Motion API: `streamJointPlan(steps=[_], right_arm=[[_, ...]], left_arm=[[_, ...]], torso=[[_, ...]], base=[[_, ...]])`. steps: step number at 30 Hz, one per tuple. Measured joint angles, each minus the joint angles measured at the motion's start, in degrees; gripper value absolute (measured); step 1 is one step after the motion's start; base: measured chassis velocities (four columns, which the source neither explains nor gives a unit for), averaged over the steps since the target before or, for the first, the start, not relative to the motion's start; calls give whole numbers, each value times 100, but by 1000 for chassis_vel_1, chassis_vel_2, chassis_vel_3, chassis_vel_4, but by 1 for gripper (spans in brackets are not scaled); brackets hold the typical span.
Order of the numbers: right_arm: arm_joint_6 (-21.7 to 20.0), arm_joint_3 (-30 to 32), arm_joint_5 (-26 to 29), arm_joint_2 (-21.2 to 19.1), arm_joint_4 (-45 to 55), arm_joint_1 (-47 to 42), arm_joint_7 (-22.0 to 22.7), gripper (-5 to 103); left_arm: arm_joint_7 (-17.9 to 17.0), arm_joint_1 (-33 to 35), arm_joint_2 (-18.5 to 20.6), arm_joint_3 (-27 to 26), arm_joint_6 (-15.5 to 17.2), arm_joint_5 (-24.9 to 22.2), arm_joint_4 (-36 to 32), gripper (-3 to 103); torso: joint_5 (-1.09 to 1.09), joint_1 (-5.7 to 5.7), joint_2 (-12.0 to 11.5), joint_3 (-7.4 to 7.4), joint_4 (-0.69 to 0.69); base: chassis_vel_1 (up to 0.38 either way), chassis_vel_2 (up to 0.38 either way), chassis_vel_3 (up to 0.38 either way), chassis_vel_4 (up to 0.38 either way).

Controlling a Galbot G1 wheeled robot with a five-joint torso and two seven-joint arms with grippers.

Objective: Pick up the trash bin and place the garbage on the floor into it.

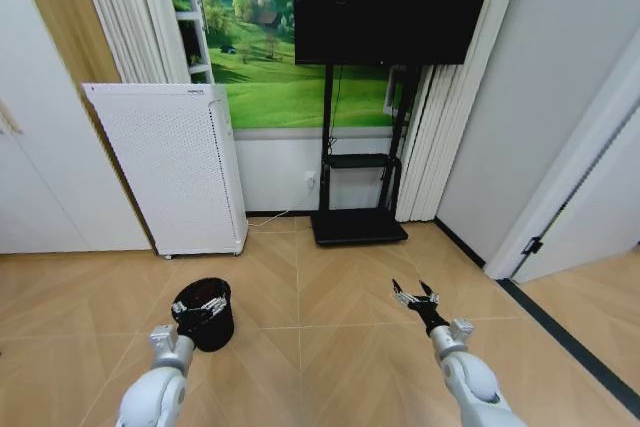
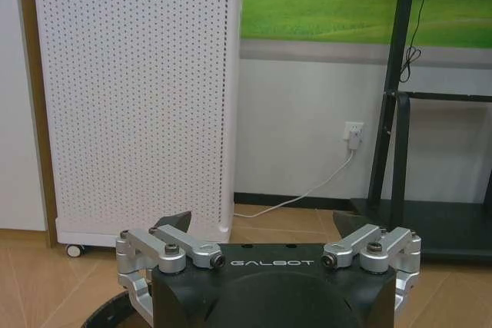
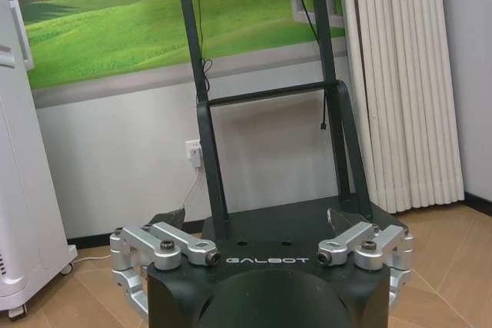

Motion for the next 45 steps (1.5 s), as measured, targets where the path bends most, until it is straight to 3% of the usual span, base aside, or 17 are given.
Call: streamJointPlan(steps=[6,11,17,25,34,38,40,45], right_arm=[[-56,69,-35,75,350,-190,55,100],[-40,224,-40,153,717,-472,115,100],[5,249,-9,162,850,-615,86,100],[-85,193,144,96,793,-492,-18,100],[225,136,129,118,284,-307,-218,100],[382,201,88,79,237,-322,-223,100],[518,228,45,55,190,-332,-214,100],[668,306,-160,41,115,-295,-204,100]], left_arm=[[-2,113,81,-77,27,-107,-202,100],[52,70,-44,34,-11,2,-164,100],[-21,119,-160,248,5,81,-304,100],[-43,282,-30,37,62,-116,-474,100],[63,217,97,-60,51,-68,-462,100],[155,193,104,-21,-3,158,-465,100],[307,200,79,-75,-60,577,-437,100],[572,204,95,-192,-167,1117,-424,100]], torso=[[0,48,146,94,0],[-1,93,271,177,-5],[1,140,414,272,-1],[0,202,580,377,1],[0,280,794,513,-1],[0,315,884,568,-2],[0,343,958,613,-1],[0,379,1049,668,0]], base=[[0,0,0,0],[0,0,0,0],[0,0,0,0],[0,0,0,0],[0,0,0,0],[0,0,0,0],[0,0,0,0],[0,0,0,0]])
